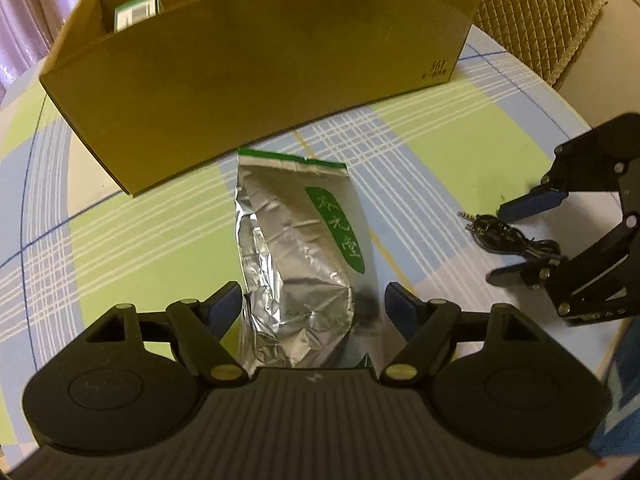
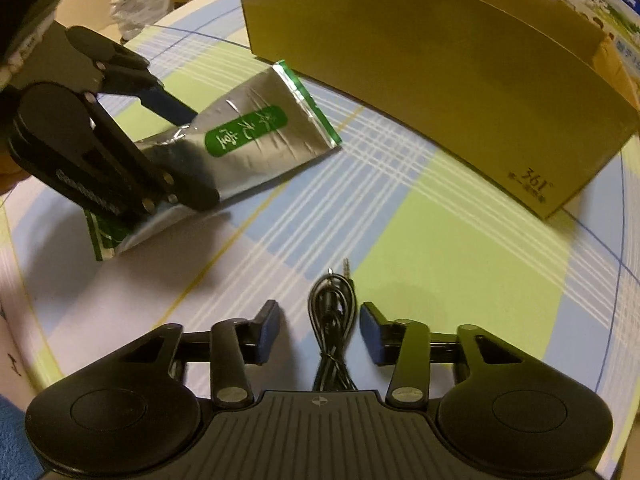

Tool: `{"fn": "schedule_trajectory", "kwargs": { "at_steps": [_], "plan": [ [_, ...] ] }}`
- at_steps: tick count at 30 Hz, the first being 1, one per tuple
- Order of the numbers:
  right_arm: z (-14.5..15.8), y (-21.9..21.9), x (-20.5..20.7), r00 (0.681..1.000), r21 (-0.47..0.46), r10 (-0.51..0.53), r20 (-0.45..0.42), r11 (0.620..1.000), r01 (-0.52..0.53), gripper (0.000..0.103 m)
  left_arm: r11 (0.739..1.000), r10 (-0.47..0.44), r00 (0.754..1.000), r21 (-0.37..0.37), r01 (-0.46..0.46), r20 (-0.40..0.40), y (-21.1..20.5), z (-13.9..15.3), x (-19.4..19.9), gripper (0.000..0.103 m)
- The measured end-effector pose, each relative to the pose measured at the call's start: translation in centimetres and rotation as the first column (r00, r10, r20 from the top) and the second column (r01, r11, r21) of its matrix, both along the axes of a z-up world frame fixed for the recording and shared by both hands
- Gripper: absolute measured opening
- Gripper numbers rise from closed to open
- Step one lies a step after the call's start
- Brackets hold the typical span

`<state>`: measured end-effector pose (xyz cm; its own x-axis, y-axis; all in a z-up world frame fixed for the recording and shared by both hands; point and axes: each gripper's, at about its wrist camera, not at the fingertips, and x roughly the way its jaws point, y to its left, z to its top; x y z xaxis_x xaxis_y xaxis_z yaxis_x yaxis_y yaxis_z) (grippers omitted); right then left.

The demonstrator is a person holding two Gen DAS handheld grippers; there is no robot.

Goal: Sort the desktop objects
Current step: 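Lift and carry the foil bag with the left tool while the right tool carries the cable over the box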

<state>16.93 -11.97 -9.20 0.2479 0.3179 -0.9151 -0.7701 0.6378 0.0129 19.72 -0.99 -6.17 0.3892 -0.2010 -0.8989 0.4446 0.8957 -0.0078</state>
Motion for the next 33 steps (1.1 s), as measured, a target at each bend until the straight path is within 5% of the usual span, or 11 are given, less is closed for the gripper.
{"fn": "schedule_trajectory", "kwargs": {
  "at_steps": [13, 23, 33],
  "plan": [
    [0.1, -0.9, -0.5, 0.999, 0.007, -0.044, -0.006, 0.999, 0.044, 0.038, 0.999, 0.017, 1.000, -0.045, -0.018, -0.023, 0.6, 0.0, 0.2, 0.073],
    [0.1, -0.9, -0.6, 0.999, 0.006, -0.047, -0.001, 0.999, 0.047, 0.038, 0.996, 0.020, 0.999, -0.083, -0.022, -0.029, 0.9, -0.2, 0.5, 0.055],
    [0.0, -1.1, -0.5, 0.999, 0.010, -0.042, -0.006, 0.999, 0.042, 0.039, 0.993, 0.035, 0.998, -0.114, -0.042, -0.061, 1.7, -0.8, 1.1, 0.068]
  ]
}}
